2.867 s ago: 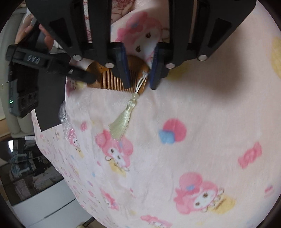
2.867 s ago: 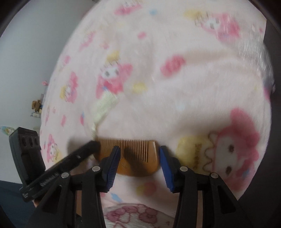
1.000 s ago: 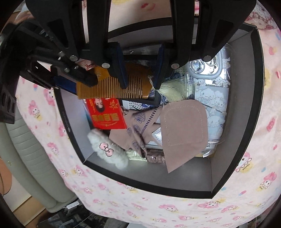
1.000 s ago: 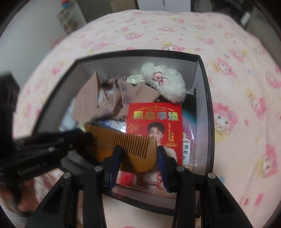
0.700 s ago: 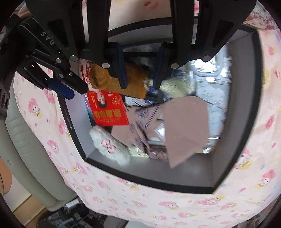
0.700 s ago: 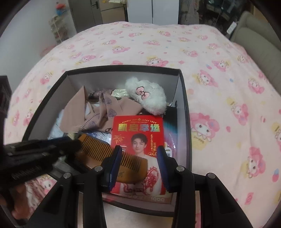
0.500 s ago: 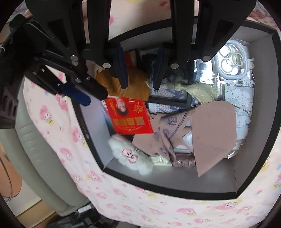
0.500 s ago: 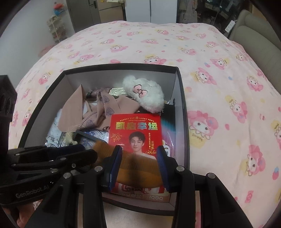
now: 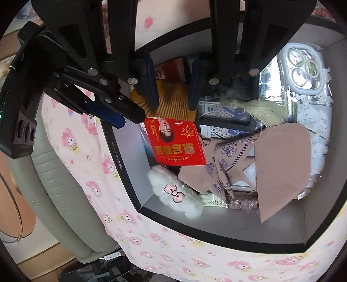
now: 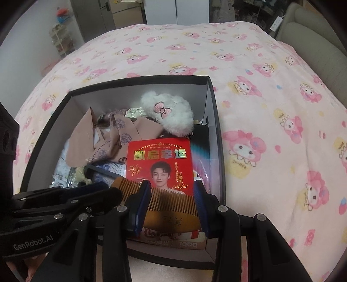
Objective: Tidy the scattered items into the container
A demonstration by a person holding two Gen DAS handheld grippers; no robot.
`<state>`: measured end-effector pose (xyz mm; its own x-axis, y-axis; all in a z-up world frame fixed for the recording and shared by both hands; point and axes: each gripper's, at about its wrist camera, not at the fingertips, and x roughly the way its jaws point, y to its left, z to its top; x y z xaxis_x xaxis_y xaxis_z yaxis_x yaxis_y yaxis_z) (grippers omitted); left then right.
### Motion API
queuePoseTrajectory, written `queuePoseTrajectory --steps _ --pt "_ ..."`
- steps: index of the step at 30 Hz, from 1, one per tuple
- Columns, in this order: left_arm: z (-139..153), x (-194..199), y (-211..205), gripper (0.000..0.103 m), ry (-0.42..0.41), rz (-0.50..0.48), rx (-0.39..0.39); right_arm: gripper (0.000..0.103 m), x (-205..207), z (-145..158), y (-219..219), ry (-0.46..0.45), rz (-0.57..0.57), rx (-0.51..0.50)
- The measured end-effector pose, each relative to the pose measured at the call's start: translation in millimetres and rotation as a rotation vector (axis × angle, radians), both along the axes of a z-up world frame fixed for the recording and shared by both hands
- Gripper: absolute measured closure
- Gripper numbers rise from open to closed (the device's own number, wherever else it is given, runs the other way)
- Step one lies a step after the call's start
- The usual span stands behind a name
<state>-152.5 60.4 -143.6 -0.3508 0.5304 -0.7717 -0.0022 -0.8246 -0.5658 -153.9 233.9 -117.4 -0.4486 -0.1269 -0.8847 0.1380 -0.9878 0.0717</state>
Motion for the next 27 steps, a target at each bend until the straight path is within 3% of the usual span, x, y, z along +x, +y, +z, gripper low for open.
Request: queuePoseTrajectory --steps 4,9,11,13,16,18,21,27 --pt "4 2 0 0.069 0.009 0.004 -0.046 0.066 -1 0 0 -0.003 0.010 -0.002" --pt "22 11 -5 0.045 0.072 0.047 -0.136 0.062 0 5 1 0.028 -0.005 -0.004" --pt "32 13 -9 0.043 0.110 0.063 -0.168 0.056 3 13 2 0.054 -0.022 -0.005" --pt "44 13 -15 0.042 0.146 0.094 -0.208 0.042 7 26 3 0.105 -0.051 0.008" --pt "65 11 -25 0.027 0.184 0.145 -0.241 0.029 12 48 6 0.147 -0.086 -0.012" --pt "82 11 -32 0.025 0.209 0.165 -0.240 0.027 16 63 8 0.164 -0.108 -0.032" --pt "115 13 -38 0.007 0.269 0.187 -0.262 0.024 20 88 10 0.190 -0.163 -0.046" --pt "173 24 -39 0.001 0.365 0.183 -0.347 0.018 37 139 8 0.237 -0.216 -0.058"
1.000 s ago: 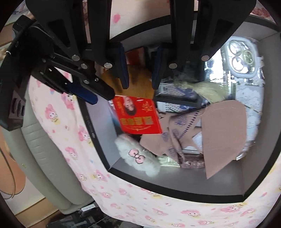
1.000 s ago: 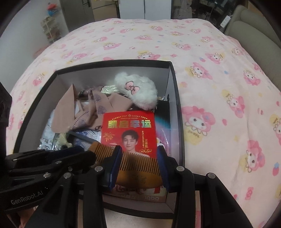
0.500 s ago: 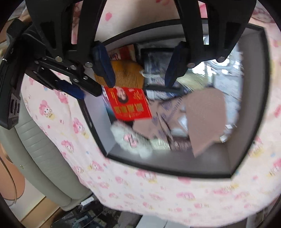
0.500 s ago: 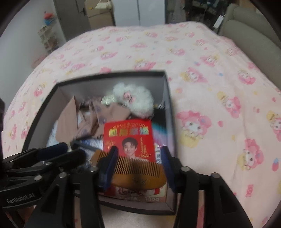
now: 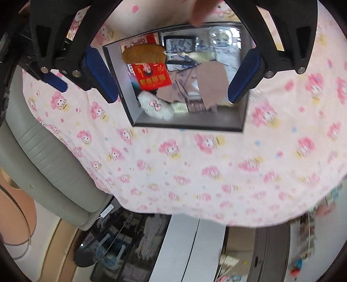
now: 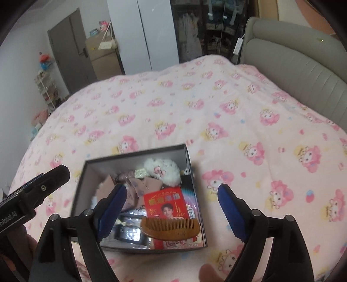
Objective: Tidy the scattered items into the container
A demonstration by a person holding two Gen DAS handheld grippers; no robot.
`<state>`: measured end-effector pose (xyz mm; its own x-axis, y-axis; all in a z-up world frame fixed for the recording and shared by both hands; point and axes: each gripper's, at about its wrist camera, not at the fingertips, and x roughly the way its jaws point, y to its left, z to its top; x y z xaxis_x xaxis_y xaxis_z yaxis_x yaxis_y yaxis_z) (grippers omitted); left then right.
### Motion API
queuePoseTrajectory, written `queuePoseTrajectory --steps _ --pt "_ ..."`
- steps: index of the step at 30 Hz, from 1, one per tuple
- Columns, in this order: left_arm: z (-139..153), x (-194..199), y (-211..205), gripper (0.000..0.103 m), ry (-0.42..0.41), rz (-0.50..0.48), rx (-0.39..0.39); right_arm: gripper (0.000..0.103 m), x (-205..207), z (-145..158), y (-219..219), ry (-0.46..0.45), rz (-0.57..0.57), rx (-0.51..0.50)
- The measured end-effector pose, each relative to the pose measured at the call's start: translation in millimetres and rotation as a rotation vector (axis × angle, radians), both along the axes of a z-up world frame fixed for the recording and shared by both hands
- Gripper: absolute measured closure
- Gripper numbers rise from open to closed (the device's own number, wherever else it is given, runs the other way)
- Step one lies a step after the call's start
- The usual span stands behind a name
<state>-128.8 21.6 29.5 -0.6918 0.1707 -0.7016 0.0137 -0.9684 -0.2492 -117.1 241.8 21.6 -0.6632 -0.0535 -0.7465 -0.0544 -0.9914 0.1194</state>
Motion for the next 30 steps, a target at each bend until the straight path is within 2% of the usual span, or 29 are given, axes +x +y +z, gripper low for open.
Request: queuePoseTrajectory --steps 5,8,13,21,30 --pt "37 31 4 0.001 0.074 0.009 -0.071 0.017 33 40 -9 0.076 -0.030 0.054" --pt "57 57 7 0.001 0.120 0.016 -0.109 0.017 58 61 -10 0.119 -0.029 0.041" --pt "80 105 4 0.001 0.195 0.030 -0.136 0.017 98 81 -21 0.164 -0.002 0.048" --pt "90 168 2 0.001 0.240 0.043 -0.182 0.017 151 89 -31 0.230 -0.029 0.082" --pt "84 210 5 0.001 0.244 0.050 -0.169 0.015 195 86 -40 0.271 -0.053 0.090"
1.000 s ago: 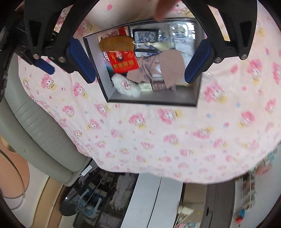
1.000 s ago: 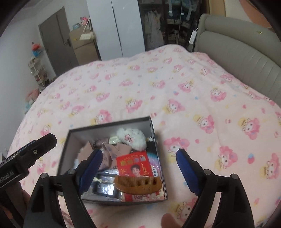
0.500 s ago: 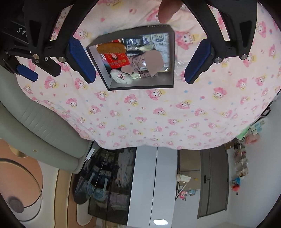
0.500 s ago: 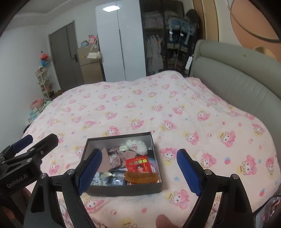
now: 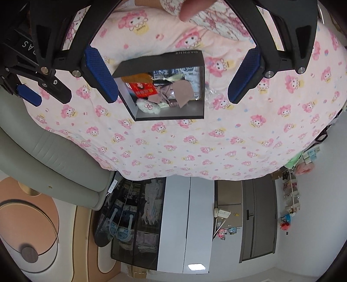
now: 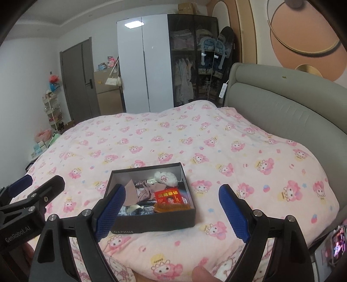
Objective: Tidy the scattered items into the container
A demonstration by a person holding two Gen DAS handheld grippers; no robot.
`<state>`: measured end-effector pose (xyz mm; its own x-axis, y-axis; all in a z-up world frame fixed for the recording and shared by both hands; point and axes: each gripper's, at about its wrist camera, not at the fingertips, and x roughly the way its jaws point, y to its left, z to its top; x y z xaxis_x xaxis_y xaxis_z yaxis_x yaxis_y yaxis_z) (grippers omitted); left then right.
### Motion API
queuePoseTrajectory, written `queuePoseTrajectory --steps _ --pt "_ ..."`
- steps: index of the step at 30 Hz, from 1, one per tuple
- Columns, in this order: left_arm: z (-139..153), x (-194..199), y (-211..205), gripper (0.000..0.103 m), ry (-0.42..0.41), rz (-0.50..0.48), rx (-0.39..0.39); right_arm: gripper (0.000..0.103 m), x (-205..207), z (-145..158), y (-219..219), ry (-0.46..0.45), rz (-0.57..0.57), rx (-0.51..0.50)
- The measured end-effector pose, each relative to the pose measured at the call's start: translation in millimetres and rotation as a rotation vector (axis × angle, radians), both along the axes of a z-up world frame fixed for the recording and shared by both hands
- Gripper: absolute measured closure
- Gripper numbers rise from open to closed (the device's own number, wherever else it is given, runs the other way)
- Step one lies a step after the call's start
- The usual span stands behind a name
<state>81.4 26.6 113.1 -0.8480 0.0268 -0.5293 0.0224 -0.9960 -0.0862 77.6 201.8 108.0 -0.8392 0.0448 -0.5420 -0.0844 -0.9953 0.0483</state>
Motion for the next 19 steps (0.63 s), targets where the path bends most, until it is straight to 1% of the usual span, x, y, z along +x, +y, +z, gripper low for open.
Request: queuePoseTrajectory --steps 4,10,16,19 --pt "-6 8 6 0.001 -0.005 0.000 -0.015 0.014 9 -6 -2 0.001 -0.026 0.026" --pt "-13 15 12 0.001 0.004 0.006 -0.024 0.014 17 -13 3 -0.014 -0.050 0.010" --pt "-24 13 9 0.001 -0.016 0.012 0.004 0.014 18 -18 0 -0.022 -0.055 0.029" --pt "-28 11 7 0.001 -0.026 0.016 0.002 0.014 14 -22 -2 -0.032 -0.044 0.033"
